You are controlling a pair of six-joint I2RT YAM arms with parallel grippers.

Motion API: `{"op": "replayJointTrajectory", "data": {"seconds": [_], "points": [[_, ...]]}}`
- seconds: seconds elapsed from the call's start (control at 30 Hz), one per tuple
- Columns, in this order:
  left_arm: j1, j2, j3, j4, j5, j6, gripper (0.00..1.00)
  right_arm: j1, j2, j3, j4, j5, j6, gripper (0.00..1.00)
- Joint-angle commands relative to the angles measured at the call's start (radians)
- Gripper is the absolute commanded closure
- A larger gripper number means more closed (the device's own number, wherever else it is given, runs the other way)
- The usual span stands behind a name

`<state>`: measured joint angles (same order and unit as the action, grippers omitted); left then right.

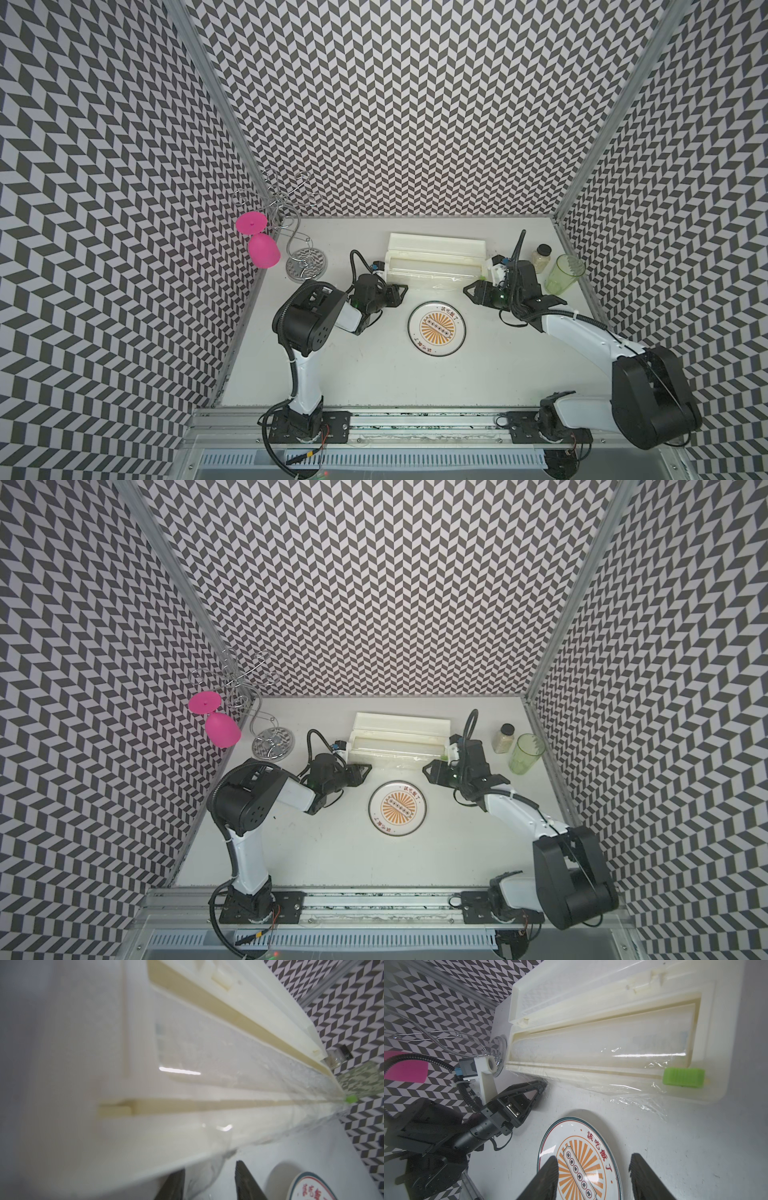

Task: Wrap the plate with plastic wrap
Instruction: Pull the plastic wrap from the plastic wrap cutting box.

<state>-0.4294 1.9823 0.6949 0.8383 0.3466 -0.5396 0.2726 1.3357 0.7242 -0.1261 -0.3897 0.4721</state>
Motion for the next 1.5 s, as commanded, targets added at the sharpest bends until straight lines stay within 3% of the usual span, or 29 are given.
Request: {"op": "replayJointTrajectory", "data": {"seconds": [0.0,0.13,0.3,0.53,0.73,1.2,1.47], "points": [[0.003,0.011,-0.002,-0.001,0.038,-0.010,0.77,-0.024,-0.028,-0.018,0.035,0.013,0.015,0.45],[0.016,-0.083,-0.027,-0.033,0.077,-0.054,0.96,-0.090,-0.061,-0.054,0.056,-0.022,0.040,0.47],[0.018,-0.245,-0.075,-0.117,0.161,-0.142,1.00,-0.183,-0.078,-0.105,0.111,-0.127,0.103,0.47],[0.035,-0.383,-0.035,-0.321,0.302,-0.175,1.00,-0.245,-0.015,-0.176,0.321,-0.332,0.176,0.35],[0.037,-0.412,-0.024,-0.375,0.348,-0.186,0.99,-0.238,0.058,-0.200,0.438,-0.363,0.156,0.25],[0.048,-0.448,-0.029,-0.401,0.359,-0.191,1.00,-0.180,0.287,-0.149,0.575,-0.289,0.099,0.28],[0.054,-0.454,-0.024,-0.418,0.360,-0.180,1.00,-0.159,0.355,-0.136,0.703,-0.345,0.133,0.31]]}}
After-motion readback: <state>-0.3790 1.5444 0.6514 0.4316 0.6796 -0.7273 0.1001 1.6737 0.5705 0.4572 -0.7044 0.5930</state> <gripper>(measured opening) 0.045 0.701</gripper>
